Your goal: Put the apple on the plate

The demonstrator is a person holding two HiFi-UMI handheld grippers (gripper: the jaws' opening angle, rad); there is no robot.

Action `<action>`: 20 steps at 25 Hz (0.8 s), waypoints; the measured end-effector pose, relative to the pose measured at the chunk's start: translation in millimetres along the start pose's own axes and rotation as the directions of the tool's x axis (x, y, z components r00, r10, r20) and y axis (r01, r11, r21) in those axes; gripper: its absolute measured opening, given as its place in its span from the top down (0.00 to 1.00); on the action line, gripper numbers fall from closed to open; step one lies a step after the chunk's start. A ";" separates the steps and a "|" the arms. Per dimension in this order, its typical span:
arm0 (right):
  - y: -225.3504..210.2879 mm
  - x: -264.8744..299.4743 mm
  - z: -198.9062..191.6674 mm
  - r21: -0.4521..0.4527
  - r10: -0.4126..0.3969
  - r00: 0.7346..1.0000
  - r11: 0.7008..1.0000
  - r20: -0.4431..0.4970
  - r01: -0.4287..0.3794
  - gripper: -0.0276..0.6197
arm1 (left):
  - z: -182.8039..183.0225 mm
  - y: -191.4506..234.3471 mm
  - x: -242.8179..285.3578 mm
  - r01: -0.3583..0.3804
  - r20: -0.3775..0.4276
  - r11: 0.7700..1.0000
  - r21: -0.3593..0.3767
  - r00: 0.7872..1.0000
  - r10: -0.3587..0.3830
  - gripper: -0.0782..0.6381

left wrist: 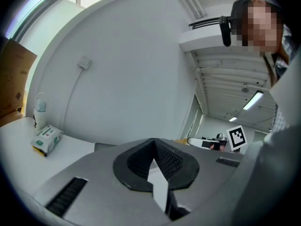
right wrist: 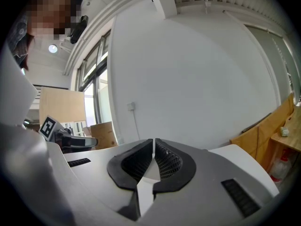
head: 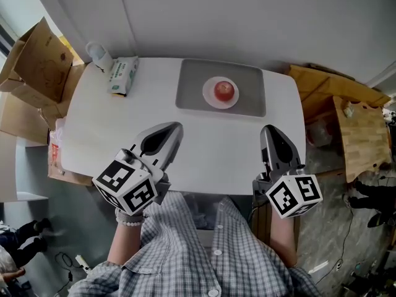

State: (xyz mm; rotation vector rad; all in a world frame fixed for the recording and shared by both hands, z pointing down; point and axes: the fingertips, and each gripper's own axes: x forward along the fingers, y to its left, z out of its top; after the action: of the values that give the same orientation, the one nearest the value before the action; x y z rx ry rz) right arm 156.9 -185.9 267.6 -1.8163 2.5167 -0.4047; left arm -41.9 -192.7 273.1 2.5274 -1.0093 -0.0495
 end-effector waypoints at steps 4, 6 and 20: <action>1.7 2.4 -0.1 -0.008 -0.002 1.000 1.000 -0.009 0.001 0.91 | -1.2 0.7 0.0 0.003 -0.004 1.000 0.001 1.000 -0.003 0.88; 2.0 3.3 -1.1 -0.008 -0.002 1.000 1.000 -0.011 0.002 0.91 | -1.6 1.0 0.1 0.004 -0.006 1.000 0.003 1.000 -0.004 0.88; 0.1 6.3 -8.1 -0.007 -0.012 0.999 1.000 -0.036 0.011 0.91 | -5.0 1.7 0.6 0.007 -0.018 1.000 -0.001 1.000 -0.007 0.88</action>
State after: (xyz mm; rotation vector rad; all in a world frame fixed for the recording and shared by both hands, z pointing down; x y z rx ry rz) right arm 153.5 -190.1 276.3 -1.8431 2.5352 -0.4340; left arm -41.7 -192.4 278.4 2.5257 -0.9939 -0.0298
